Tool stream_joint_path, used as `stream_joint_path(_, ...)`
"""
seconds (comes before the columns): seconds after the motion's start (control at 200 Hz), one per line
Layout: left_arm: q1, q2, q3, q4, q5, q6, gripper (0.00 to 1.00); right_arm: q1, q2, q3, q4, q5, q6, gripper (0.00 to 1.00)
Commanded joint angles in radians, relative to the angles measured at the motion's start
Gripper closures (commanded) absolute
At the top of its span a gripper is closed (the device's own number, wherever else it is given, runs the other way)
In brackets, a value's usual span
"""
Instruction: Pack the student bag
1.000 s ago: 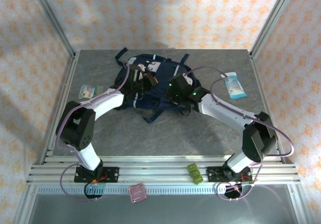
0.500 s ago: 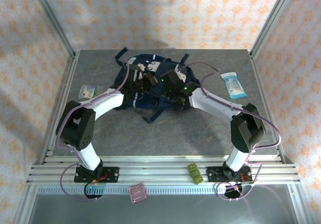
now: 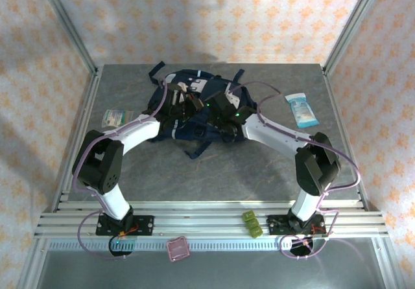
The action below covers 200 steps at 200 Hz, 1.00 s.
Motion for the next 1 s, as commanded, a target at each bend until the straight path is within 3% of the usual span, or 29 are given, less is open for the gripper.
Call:
stream_joint_path(0.0,-0.013,-0.059,0.02,0.145,0.07,-0.009,1.0,0.003,0.056,0.025,0.025,0.041,0.009,0.87)
stream_joint_path(0.06,-0.013,-0.057,0.02,0.146,0.072,-0.011,1.0,0.003,0.061,0.019,0.042,0.048,0.013,0.8)
stream_joint_path(0.215,-0.014,-0.052,0.025,0.148,0.073,-0.014,1.0,0.003,0.062,0.004,0.086,0.066,0.024,0.76)
stream_joint_path(0.32,-0.014,-0.048,0.029,0.151,0.073,-0.017,1.0,0.003,0.04,-0.049,0.167,0.065,0.017,0.85)
stream_joint_path(0.415,-0.014,-0.046,0.028,0.151,0.073,-0.015,1.0,0.003,0.053,-0.032,0.131,0.106,0.011,1.0)
stream_joint_path(0.596,-0.009,-0.05,0.017,0.125,0.057,0.012,1.0,0.003,0.045,-0.032,0.06,0.126,-0.023,1.0)
stream_joint_path(0.801,0.001,-0.058,-0.015,0.077,0.026,0.076,1.0,-0.009,-0.03,-0.071,-0.092,0.081,-0.169,1.0)
stream_joint_path(0.996,0.003,-0.063,-0.059,0.075,0.026,0.104,1.0,-0.078,-0.088,-0.159,-0.198,0.076,-0.267,1.0)
